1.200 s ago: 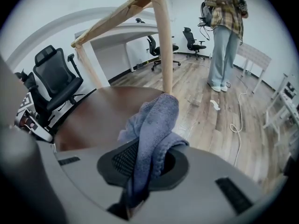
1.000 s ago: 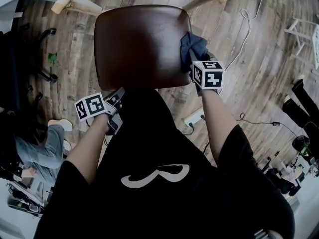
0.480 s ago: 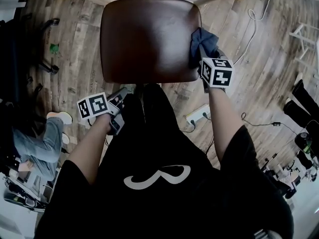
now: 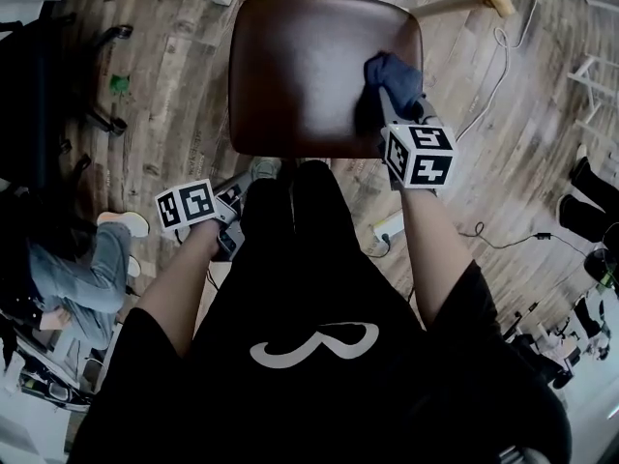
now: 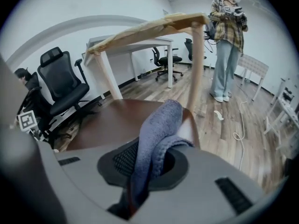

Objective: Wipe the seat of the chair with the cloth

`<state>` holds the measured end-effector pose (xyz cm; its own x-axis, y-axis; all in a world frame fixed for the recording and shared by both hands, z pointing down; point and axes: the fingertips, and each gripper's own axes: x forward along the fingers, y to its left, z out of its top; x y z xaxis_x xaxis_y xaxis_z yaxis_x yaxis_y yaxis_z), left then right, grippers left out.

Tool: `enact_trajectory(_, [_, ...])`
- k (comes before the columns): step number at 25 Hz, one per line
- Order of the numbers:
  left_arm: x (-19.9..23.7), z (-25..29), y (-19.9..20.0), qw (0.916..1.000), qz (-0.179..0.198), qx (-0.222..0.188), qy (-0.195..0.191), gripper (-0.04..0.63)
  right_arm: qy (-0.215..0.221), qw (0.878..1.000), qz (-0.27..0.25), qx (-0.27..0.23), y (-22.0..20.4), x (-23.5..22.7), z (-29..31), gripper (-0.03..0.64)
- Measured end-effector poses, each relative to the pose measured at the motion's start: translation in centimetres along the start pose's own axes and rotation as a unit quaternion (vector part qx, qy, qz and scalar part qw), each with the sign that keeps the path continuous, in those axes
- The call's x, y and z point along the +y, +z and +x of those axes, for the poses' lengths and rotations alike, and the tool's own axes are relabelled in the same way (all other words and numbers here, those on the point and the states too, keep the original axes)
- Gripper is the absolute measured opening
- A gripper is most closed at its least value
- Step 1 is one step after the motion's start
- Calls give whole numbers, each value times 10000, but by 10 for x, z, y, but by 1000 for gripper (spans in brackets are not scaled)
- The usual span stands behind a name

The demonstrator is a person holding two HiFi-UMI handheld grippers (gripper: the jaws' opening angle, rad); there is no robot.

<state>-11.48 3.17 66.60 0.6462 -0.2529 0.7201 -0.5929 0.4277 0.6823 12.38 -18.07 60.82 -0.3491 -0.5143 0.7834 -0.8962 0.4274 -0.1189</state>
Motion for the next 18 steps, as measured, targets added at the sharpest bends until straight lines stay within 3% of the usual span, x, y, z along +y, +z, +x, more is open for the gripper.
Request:
enact_trajectory(8, [37, -34, 12, 10000, -44, -65, -51, 14, 957, 9953, -147, -81, 17, 133, 9, 44])
enact_trajectory(18, [80, -69, 17, 9996, -208, -160, -67, 14, 2176, 9755, -205, 253, 7, 273, 25, 44])
